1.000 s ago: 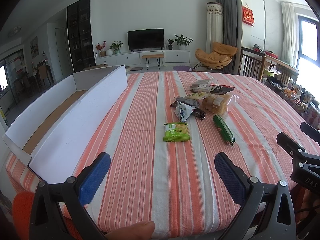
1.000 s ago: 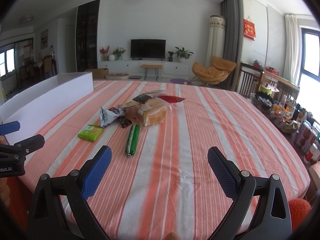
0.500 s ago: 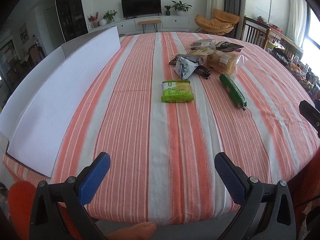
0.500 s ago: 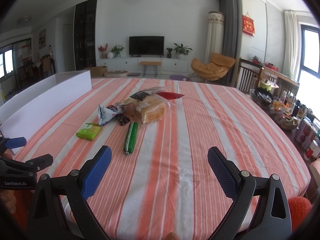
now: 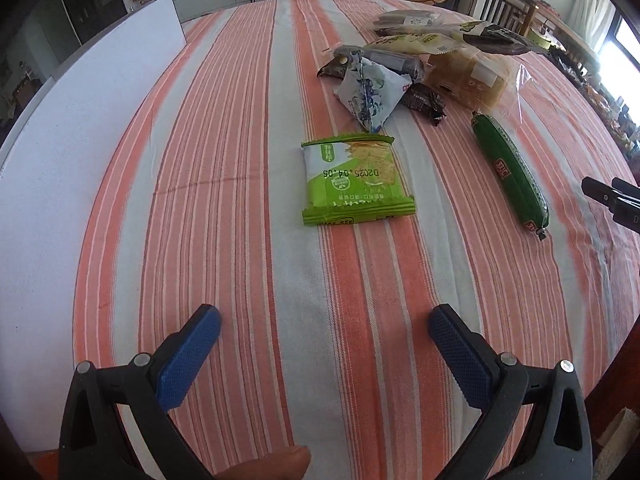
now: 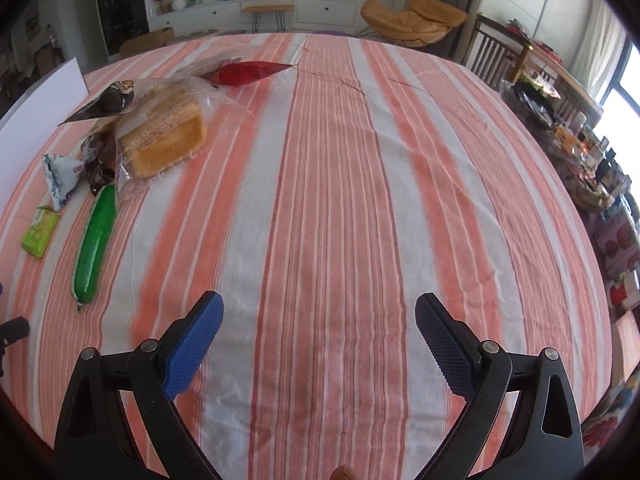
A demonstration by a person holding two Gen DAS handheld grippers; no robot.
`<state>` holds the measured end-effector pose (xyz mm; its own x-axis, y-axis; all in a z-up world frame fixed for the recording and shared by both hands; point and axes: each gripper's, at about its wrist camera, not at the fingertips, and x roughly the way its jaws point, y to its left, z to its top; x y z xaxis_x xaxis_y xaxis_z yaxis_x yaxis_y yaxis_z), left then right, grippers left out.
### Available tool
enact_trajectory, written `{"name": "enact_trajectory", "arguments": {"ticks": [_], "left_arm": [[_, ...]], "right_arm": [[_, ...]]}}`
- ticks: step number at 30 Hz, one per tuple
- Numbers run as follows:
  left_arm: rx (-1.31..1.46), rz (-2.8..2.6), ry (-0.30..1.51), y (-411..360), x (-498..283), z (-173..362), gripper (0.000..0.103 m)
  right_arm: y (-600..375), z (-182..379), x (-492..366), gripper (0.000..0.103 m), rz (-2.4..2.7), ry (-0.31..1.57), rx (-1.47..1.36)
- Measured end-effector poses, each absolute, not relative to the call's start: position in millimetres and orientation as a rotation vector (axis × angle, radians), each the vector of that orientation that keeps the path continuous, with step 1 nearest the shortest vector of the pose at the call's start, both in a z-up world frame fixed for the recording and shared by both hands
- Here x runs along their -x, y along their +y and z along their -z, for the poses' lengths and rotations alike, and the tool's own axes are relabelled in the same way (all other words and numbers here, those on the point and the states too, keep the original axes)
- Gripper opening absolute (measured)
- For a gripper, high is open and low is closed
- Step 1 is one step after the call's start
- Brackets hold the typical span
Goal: Organize snacks
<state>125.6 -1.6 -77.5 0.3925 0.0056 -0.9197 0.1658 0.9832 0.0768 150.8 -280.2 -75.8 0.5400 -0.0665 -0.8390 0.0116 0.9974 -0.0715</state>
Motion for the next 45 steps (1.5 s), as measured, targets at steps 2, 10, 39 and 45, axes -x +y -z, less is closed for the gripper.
{"name": "enact_trajectory", "arguments": {"ticks": [2,10,39,45], "left_arm": [[-0.191,0.132,1.128,-3,-136,78,0.103],[-0.257,0.192,1.011,4,-198,77,0.103],[-0.115,0.166,0.949,2,-275,84,0.103],[-0.115,0.166,0.949,2,-274,84,0.103]], "right_arm": [[-286,83,-162,0.098,0.058,1.011,0.048],[-296,88,-178,0.098,0.012,0.922,-0.014],[-299,88,-184,0.100,0.006,0.911,-0.027],[-299,88,-184,0.100,0.006,0.911,-0.027]]}}
